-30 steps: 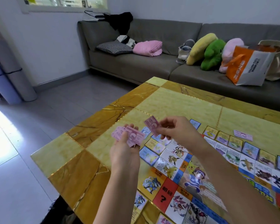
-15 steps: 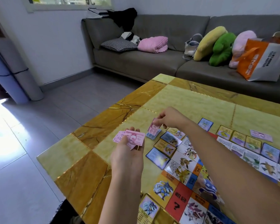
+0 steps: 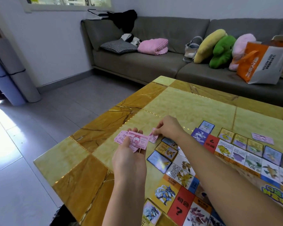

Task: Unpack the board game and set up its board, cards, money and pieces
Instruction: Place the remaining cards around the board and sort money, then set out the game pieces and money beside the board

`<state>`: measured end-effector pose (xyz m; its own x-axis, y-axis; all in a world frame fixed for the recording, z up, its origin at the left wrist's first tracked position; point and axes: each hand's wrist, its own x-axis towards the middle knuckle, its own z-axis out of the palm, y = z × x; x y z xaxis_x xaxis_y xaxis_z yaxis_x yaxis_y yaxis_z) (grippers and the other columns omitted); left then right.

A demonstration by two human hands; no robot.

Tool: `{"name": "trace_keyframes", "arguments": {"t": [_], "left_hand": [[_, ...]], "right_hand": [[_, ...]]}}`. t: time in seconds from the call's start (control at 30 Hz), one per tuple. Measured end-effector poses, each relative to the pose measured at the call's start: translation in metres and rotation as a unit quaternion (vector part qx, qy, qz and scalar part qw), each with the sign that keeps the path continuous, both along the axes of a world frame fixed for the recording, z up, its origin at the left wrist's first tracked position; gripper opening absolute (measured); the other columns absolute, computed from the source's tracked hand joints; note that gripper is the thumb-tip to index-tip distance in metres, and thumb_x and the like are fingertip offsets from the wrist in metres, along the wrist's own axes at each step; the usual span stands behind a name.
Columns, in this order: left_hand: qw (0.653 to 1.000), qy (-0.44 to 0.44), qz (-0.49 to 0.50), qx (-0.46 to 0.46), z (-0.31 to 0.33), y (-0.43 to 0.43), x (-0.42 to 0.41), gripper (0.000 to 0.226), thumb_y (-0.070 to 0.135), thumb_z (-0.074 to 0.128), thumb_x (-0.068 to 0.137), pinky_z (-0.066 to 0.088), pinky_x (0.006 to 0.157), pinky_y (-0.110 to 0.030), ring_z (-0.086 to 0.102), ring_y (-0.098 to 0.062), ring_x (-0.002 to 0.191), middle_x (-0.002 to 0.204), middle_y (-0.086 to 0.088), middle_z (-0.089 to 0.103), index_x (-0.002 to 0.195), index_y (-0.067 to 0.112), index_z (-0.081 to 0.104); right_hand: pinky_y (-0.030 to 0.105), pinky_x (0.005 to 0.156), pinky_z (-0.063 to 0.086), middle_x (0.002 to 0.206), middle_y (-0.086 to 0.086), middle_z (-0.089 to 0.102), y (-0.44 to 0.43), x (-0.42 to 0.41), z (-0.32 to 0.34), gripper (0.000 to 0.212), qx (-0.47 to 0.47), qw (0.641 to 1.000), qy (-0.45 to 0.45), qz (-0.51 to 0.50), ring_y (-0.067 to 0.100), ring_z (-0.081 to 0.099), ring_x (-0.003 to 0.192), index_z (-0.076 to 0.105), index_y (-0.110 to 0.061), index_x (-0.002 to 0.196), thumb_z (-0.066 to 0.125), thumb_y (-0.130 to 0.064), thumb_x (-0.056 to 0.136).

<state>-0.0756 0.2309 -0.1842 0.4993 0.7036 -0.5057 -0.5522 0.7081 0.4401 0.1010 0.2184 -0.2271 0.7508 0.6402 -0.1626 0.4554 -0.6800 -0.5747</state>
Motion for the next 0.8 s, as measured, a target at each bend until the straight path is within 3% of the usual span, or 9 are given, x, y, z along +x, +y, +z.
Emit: {"name": "trace_keyframes", "arguments": {"t": [0.17,0.3,0.47,0.6,0.7,0.8], "left_hand": [[1.000,-0.009,-0.013,-0.011,-0.001,0.001,0.002,0.020,0.007,0.035,0.102,0.050,0.071,-0.033,0.065,-0.024,0.094,0.097,-0.013,0.067,0.105,0.003,0.054],[0.999,-0.028,-0.031,-0.023,-0.001,0.001,0.003,0.022,0.008,0.033,0.103,0.050,0.068,-0.036,0.065,-0.024,0.090,0.094,-0.014,0.068,0.104,0.003,0.055],[0.997,-0.048,-0.051,-0.038,0.001,-0.005,0.006,0.021,0.006,0.038,0.101,0.049,0.070,-0.029,0.059,-0.017,0.079,0.084,-0.006,0.061,0.099,0.004,0.059],[0.986,-0.049,-0.156,0.016,0.005,-0.020,0.007,0.021,0.002,0.038,0.100,0.051,0.066,-0.026,0.060,-0.016,0.075,0.085,-0.006,0.062,0.109,0.003,0.057],[0.940,-0.055,-0.316,0.117,0.015,-0.043,0.007,0.022,0.005,0.038,0.100,0.056,0.056,-0.023,0.068,-0.014,0.067,0.081,-0.006,0.071,0.105,0.004,0.060],[0.830,-0.003,-0.470,0.301,0.018,-0.068,0.004,0.023,0.012,0.039,0.101,0.044,0.042,-0.016,0.056,-0.007,0.046,0.070,-0.001,0.068,0.104,0.010,0.062]], "right_hand": [[0.025,0.058,0.043,0.086,0.006,0.071,0.003,-0.005,0.001,0.026,-0.025,0.998,-0.053,-0.012,0.019,0.064,0.077,0.070,-0.009,0.080,0.081,-0.032,0.073],[0.030,0.066,0.042,0.093,0.004,0.063,-0.001,-0.013,0.001,0.038,-0.016,0.994,-0.101,-0.032,0.022,0.060,0.086,0.055,-0.012,0.091,0.078,-0.038,0.075],[0.029,0.056,0.037,0.079,-0.003,0.054,-0.026,-0.028,0.016,0.045,0.069,0.992,-0.090,-0.054,0.016,0.054,0.073,0.051,-0.015,0.095,0.055,-0.059,0.086],[0.024,0.059,0.043,0.080,0.002,0.064,-0.077,-0.042,0.050,0.040,0.142,0.987,-0.063,-0.052,0.008,0.056,0.066,0.060,-0.012,0.089,0.053,-0.051,0.091],[0.008,0.053,0.039,0.081,-0.003,0.068,-0.126,-0.061,0.082,0.027,0.203,0.975,-0.080,-0.035,-0.002,0.056,0.056,0.068,-0.015,0.087,0.056,-0.039,0.093],[0.009,0.066,0.043,0.093,-0.016,0.068,-0.172,-0.081,0.111,0.019,0.238,0.965,-0.106,-0.013,-0.005,0.061,0.077,0.071,-0.025,0.100,0.054,-0.032,0.095]]}}
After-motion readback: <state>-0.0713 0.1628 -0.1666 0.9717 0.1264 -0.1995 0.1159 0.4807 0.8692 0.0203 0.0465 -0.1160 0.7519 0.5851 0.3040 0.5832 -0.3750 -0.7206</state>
